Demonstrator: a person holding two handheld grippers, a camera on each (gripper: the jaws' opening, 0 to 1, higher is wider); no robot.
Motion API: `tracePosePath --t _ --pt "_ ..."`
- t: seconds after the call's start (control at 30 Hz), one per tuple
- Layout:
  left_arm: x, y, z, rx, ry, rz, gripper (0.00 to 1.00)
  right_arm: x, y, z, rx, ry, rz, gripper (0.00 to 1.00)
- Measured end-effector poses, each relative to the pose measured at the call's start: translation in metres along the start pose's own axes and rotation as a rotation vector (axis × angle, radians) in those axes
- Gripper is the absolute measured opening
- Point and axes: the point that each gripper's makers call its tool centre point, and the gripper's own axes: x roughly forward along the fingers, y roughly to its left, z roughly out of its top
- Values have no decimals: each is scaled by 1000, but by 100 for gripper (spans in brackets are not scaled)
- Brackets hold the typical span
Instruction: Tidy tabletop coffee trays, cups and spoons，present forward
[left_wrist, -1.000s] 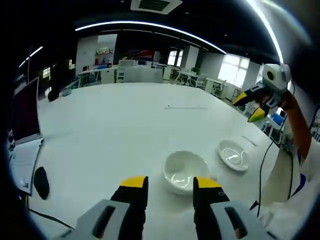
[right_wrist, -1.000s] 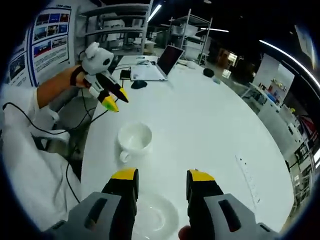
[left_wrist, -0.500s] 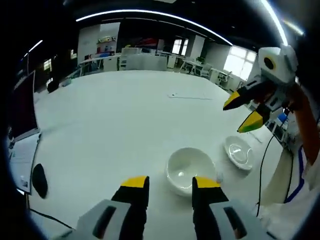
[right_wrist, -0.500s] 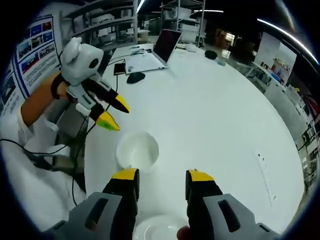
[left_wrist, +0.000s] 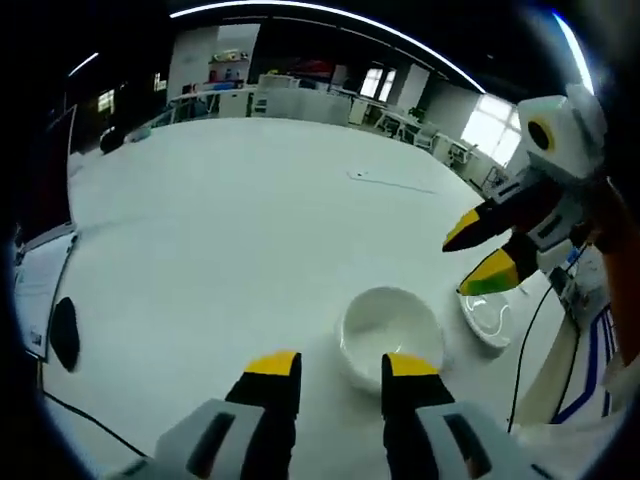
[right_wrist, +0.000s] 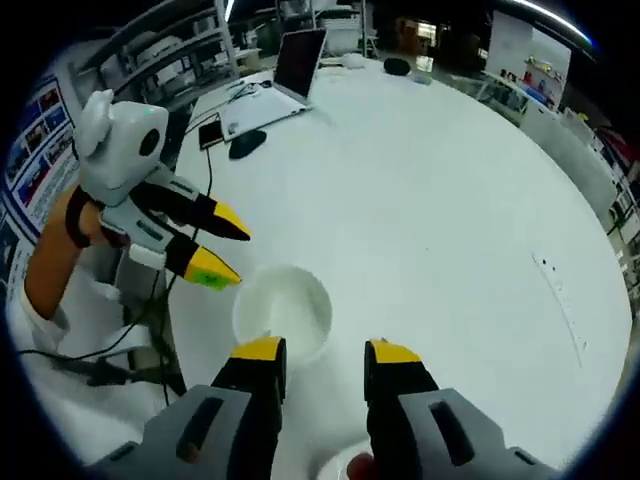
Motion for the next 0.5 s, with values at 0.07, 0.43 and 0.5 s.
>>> tracePosePath --t 0.07,0.43,0.5 --pt "3 -5 -1 -24 2 -8 34 5 -1 -4 31 15 3 31" --pt "8 -13 -9 -85 55 7 33 23 -7 -15 149 67 0 27" --pt "9 -14 -12 -91 57 15 33 27 -8 -16 172 74 3 27"
